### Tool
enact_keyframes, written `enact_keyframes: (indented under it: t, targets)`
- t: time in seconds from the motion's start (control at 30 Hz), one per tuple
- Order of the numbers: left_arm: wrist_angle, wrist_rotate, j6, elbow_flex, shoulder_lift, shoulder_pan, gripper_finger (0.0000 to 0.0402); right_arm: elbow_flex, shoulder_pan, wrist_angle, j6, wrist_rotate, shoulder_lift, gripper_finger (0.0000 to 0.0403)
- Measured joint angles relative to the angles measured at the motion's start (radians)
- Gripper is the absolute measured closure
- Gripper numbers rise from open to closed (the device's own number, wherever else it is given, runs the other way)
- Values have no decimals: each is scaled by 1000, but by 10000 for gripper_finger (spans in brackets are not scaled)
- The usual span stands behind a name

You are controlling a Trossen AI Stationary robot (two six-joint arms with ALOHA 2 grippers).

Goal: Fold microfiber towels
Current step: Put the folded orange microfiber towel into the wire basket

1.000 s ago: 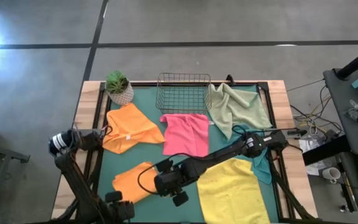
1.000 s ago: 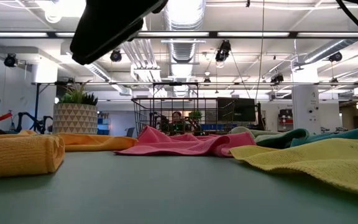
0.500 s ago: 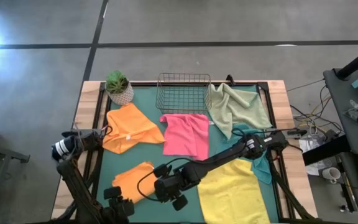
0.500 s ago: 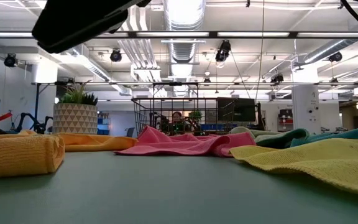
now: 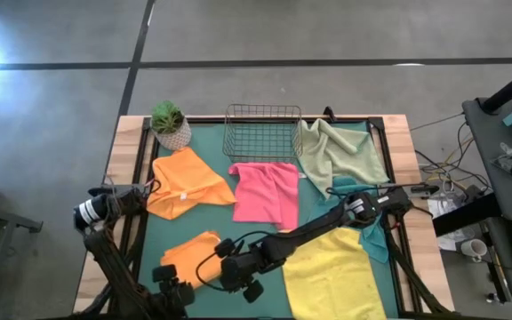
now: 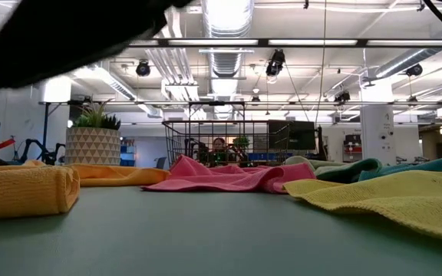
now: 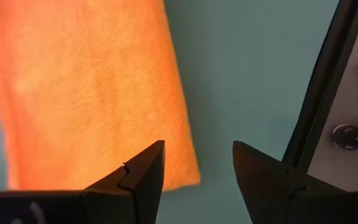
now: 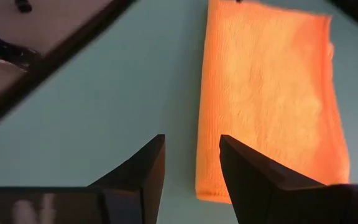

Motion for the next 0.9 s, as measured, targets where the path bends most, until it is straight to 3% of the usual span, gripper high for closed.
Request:
enact_keyframes:
  t: [0.9]
  targets:
    - [144,7,-50,-199,-2,0,228,-203,-33,247,-23,37,1,266]
